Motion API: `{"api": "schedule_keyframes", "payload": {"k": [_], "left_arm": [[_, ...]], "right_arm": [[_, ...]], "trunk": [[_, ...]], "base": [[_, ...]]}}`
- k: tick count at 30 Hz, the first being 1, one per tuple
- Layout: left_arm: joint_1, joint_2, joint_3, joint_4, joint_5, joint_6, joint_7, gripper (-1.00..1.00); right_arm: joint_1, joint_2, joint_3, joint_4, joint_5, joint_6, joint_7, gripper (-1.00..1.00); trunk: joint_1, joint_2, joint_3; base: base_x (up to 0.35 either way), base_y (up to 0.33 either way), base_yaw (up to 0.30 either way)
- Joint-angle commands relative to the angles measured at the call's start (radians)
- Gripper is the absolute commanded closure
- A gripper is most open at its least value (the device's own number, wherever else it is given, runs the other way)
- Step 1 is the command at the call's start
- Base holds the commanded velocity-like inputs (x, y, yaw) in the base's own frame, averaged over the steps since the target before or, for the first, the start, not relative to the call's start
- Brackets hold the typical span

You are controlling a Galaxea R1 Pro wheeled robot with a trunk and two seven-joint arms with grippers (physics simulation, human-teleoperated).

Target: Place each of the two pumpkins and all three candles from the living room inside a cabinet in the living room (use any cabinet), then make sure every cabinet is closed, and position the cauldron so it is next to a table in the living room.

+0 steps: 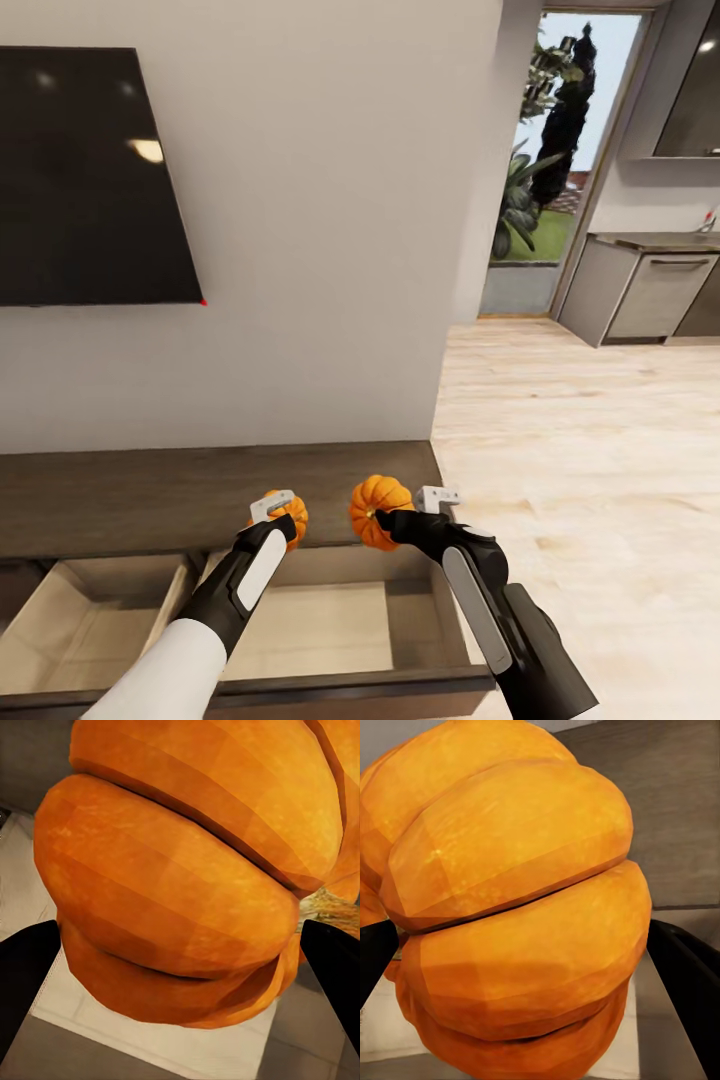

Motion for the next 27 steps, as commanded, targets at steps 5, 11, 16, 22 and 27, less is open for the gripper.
{"api": "schedule_keyframes", "payload": {"k": [5,11,16,22,27], "left_arm": [[-0.001,0.0,-0.003,-0.002,0.008,0.003,0.009,1.0],[-0.001,0.0,0.0,-0.004,0.009,0.003,0.013,1.0],[-0.001,0.0,0.003,-0.051,0.01,0.015,0.02,1.0],[-0.001,-0.003,0.005,-0.072,0.012,0.057,0.027,1.0],[-0.001,-0.008,0.032,-0.115,0.015,0.203,0.111,1.0]], "right_arm": [[-0.001,0.0,0.001,-0.001,-0.01,0.002,-0.01,1.0],[-0.001,0.003,-0.001,0.007,-0.012,0.009,-0.011,1.0],[-0.003,0.006,-0.003,0.016,-0.014,0.015,-0.014,1.0],[-0.01,0.009,-0.005,0.054,-0.013,0.027,-0.015,1.0],[-0.023,0.009,-0.007,0.063,-0.013,0.068,-0.016,1.0]], "trunk": [[0.0,0.0,-0.001],[0.0,0.0,-0.001],[0.008,-0.014,-0.007],[0.012,-0.021,-0.01],[0.023,-0.042,-0.02]], "base": [[0.042,0.062,0.0],[0.003,0.094,0.0],[0.0,0.005,0.0],[0.0,0.0,0.0],[0.0,0.0,0.0]]}}
